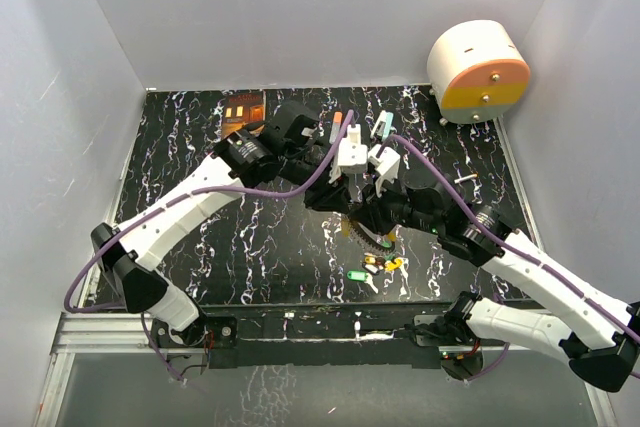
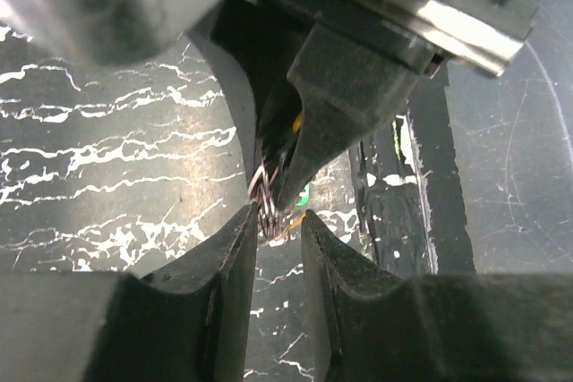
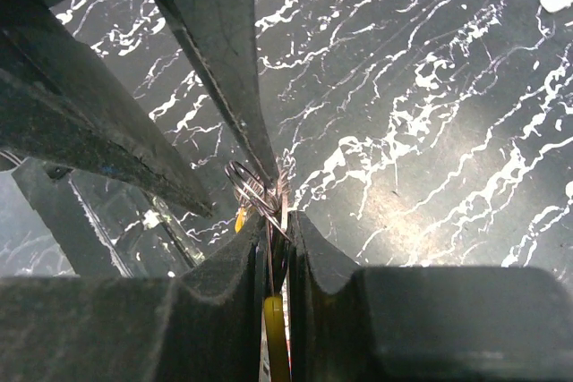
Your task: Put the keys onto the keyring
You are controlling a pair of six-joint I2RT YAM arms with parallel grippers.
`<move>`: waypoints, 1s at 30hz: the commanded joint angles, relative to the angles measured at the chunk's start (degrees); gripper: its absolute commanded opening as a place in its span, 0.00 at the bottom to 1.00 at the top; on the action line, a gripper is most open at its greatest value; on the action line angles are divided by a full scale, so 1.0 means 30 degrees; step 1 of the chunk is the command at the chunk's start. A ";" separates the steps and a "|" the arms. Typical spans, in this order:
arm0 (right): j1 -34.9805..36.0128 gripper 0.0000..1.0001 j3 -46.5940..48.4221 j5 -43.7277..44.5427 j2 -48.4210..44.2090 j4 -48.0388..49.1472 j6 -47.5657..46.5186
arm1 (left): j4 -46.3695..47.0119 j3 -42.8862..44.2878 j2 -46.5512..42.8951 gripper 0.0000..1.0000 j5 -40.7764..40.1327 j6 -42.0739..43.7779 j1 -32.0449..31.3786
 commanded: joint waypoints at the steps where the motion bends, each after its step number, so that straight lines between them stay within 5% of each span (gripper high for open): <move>1: 0.0086 0.08 0.1449 0.0576 -0.0056 0.0579 0.0323 | -0.0723 0.1080 0.0134 0.25 -0.0427 0.0255 -0.0307; 15: 0.0117 0.08 0.1496 0.0310 -0.0022 0.0794 0.0568 | -0.0124 0.1044 0.0111 0.21 -0.1632 -0.0108 -0.0591; 21: 0.0109 0.08 0.1294 0.0038 -0.0177 0.1225 0.0962 | 0.1005 0.0341 -0.0229 0.11 -0.1987 -0.0526 -0.0710; 23: 0.0117 0.08 0.1228 -0.0002 -0.0248 0.1332 0.1065 | 0.1354 0.0101 -0.0345 0.01 -0.2240 -0.0611 -0.0744; 30: 0.0113 0.08 0.0798 0.0489 -0.0767 0.1740 0.1459 | 0.2807 -0.1399 -0.1627 0.00 -0.2611 -0.0589 -0.0833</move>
